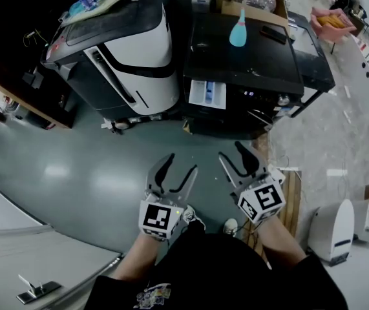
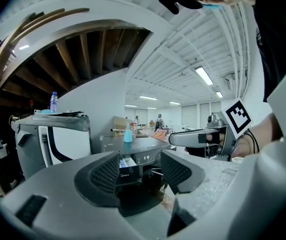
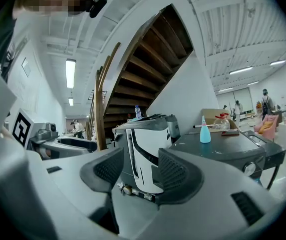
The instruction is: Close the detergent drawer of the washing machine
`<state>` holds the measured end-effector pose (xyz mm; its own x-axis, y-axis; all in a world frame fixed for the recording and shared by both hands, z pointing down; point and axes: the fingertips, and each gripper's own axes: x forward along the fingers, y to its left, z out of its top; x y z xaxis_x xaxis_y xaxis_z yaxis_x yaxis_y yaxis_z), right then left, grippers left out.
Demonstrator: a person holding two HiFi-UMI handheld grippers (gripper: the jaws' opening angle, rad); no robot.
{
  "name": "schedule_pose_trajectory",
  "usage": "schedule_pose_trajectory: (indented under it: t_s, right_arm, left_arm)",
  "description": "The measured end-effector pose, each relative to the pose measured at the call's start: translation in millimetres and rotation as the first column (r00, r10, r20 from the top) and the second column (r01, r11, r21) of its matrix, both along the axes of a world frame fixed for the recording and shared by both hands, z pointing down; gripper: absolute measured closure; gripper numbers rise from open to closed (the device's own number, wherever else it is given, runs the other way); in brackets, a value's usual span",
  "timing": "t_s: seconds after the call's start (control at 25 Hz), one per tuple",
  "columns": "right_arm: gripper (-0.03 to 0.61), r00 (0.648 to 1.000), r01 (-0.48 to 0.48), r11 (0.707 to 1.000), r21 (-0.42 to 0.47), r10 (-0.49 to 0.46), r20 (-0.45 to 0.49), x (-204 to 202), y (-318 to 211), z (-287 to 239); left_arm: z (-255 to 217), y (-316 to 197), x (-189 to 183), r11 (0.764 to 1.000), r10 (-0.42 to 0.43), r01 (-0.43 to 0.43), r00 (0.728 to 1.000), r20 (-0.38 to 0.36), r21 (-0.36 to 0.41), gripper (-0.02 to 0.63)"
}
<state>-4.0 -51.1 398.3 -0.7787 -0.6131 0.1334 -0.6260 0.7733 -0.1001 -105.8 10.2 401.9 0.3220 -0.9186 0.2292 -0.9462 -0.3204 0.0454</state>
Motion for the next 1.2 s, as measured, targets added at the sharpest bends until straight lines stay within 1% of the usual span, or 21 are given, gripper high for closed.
schedule_pose_trajectory:
  t_s: [0.4,0.68,0.96,1.2]
  right_arm:
    - [0.33,0.999,-0.033,0.999,0.001,0.034,-0.013,-35.6,-14.0,6.1]
    - [0.321,0.999,-0.047,0.999,0.018,0.047,-0.021,-62.1,-14.6,4.3]
    - [0.308,0.997,-0.062,0.997,0.035,0.063,-0.034,-66.1,-16.6,3.5]
    - [0.307,0.996,-0.076,0.997,0.033,0.077,-0.04,-62.9,-30.3,7.3]
  left_arm:
    - [2.6,-13.4,-33.6,0.999,0.035,-0.035,0.999,-0.014,0.006,0.371]
    - [-2.0,-15.4,-54.3,0.998,0.062,-0.062,0.998,-0.022,0.025,0.371]
    - [-2.2,-16.7,-58.8,0.996,0.078,-0.077,0.997,-0.026,0.037,0.371]
    - [1.1,-26.8,-55.4,0.996,0.085,-0.084,0.996,-0.037,0.027,0.371]
